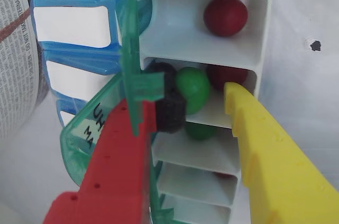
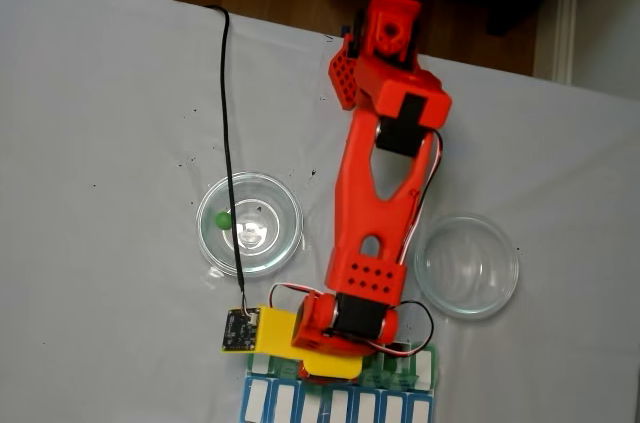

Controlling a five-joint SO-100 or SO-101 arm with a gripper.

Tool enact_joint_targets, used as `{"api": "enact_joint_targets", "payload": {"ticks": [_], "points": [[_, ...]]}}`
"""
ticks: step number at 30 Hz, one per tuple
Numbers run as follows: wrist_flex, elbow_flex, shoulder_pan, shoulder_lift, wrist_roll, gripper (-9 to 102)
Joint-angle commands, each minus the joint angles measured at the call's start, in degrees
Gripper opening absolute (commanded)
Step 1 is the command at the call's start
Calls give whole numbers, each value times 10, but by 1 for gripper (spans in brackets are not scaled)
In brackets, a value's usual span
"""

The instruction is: Sort medicines into box.

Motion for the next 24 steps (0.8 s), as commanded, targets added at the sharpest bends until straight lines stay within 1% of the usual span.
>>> {"api": "enact_joint_targets", "payload": {"ticks": [1,4,8,14,17,22,24], "points": [[-2,11,-5,112,-13,25],[-2,45,-4,147,-24,27],[-7,124,-2,219,-47,26],[45,214,40,350,-111,23],[44,264,71,423,-148,18],[9,386,133,574,-215,10],[9,420,150,613,-231,6]]}}
